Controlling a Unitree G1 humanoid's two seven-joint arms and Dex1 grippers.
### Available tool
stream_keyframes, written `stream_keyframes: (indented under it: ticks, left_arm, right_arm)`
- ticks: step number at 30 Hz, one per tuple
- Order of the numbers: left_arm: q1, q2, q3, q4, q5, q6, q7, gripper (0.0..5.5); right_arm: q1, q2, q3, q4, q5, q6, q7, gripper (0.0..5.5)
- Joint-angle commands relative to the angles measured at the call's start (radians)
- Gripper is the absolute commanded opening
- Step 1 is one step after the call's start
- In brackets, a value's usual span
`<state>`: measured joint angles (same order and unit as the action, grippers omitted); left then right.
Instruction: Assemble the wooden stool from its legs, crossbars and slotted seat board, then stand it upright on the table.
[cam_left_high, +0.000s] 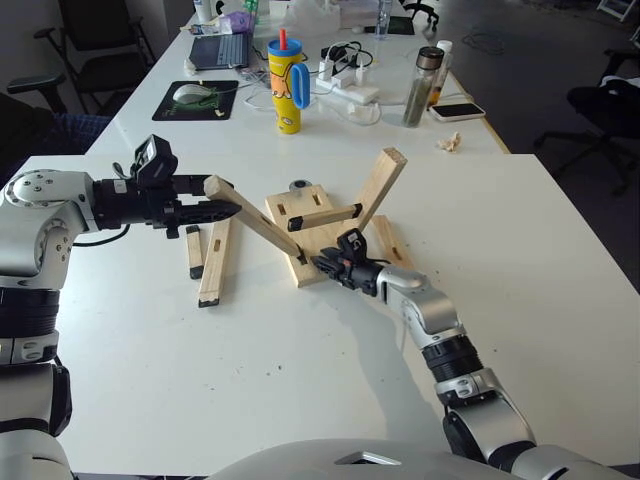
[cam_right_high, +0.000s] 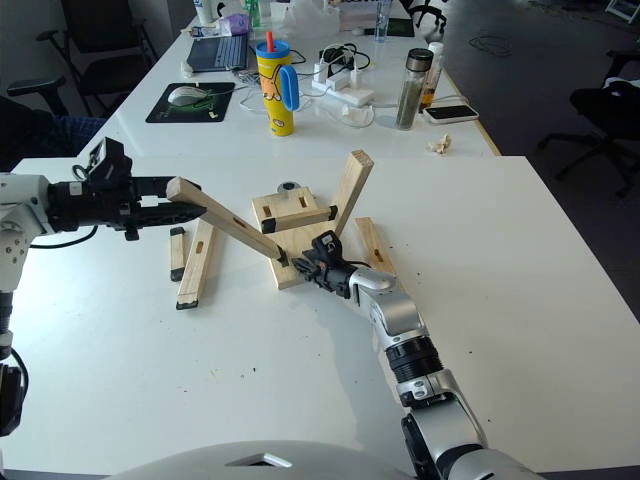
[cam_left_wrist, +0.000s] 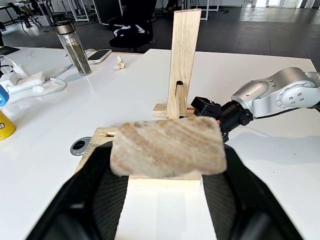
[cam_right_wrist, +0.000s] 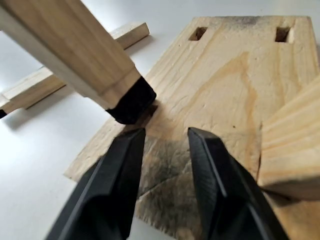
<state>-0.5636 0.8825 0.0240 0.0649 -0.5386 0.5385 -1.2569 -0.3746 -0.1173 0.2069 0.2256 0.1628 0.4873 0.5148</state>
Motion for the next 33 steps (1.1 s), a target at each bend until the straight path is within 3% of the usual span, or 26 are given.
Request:
stream_keyframes:
  ticks: [1,10,20,28,33]
  left_arm:
    - [-0.007,0.002,-0.004,-0.002,0.002,0.021,-0.017,2.08]
    - [0.006,0.003,-0.003,-0.015,0.005,0.032,-0.018,2.08]
    - [-0.034,0.000,-0.087,0.035,0.100,-0.029,-0.033,2.08]
    - [-0.034,-0.164,-0.105,-0.021,0.054,0.036,0.091,2.08]
    - [0.044,-0.182,-0.115,-0.111,0.027,0.076,0.111,2.08]
  right_arm:
    - [0.014,-0.011,0.006,0.012,-0.039,0.036,-0.042,1.59]
    - [0.025,-0.003,0.033,0.007,-0.057,0.041,-0.046,1.59]
    - [0.038,-0.004,0.065,0.018,-0.063,0.057,-0.039,1.59]
    - [0.049,-0.032,0.181,0.030,-0.101,0.088,0.049,1.59]
    - [0.050,-0.030,0.176,0.043,-0.087,0.110,0.051,1.59]
